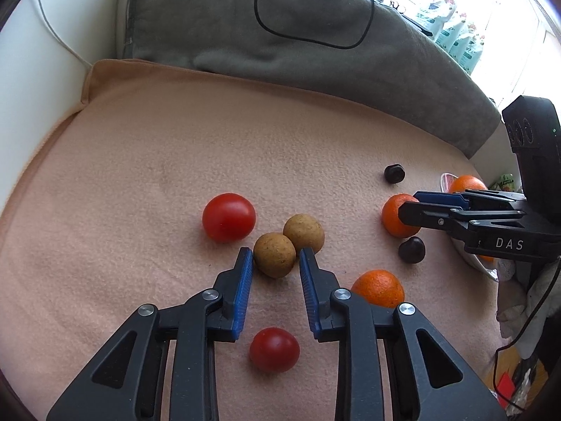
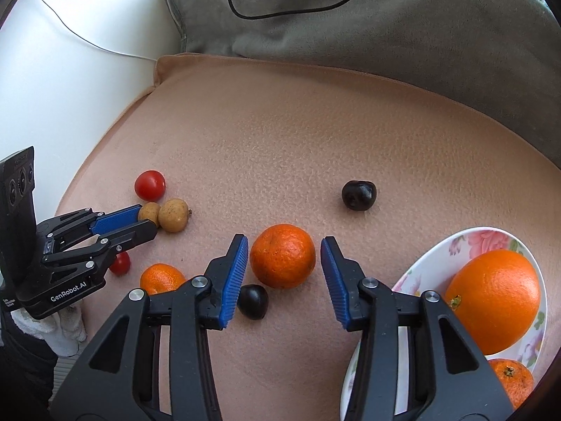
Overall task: Organize fruits
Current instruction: 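Close the right gripper on a small tangerine and lift it, then carry the small tangerine with the right gripper onto the floral plate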
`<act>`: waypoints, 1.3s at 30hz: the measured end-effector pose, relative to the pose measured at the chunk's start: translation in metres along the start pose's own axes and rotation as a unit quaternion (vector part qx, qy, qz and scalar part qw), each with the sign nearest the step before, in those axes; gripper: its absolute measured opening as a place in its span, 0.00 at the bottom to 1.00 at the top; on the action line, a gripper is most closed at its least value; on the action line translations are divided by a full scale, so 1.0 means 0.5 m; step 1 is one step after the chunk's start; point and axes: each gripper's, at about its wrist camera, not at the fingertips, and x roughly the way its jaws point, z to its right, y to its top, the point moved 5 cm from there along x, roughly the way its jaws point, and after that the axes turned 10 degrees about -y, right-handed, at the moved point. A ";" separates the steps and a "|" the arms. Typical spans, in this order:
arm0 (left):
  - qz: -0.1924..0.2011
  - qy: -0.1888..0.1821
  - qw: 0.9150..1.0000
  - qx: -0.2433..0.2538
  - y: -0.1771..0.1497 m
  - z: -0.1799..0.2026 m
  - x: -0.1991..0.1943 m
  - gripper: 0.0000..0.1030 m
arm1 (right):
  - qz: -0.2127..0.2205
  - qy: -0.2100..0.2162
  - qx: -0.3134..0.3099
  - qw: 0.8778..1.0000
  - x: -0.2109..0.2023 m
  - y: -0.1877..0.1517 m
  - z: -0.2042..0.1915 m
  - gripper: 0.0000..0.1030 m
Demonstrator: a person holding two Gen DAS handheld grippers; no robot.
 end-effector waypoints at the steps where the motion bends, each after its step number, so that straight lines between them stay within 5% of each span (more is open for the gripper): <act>1: 0.000 0.000 1.000 0.000 -0.001 0.000 -0.001 0.24 | -0.002 -0.001 -0.001 1.000 0.002 0.000 0.000 0.43; 25: 0.010 -0.005 1.000 -0.008 0.000 -0.007 -0.010 0.23 | 0.007 0.009 0.008 1.000 0.003 -0.001 0.000 0.37; 39: 0.035 -0.024 0.999 -0.009 0.010 0.021 -0.049 0.23 | 0.045 0.019 0.023 0.999 -0.072 0.000 0.019 0.37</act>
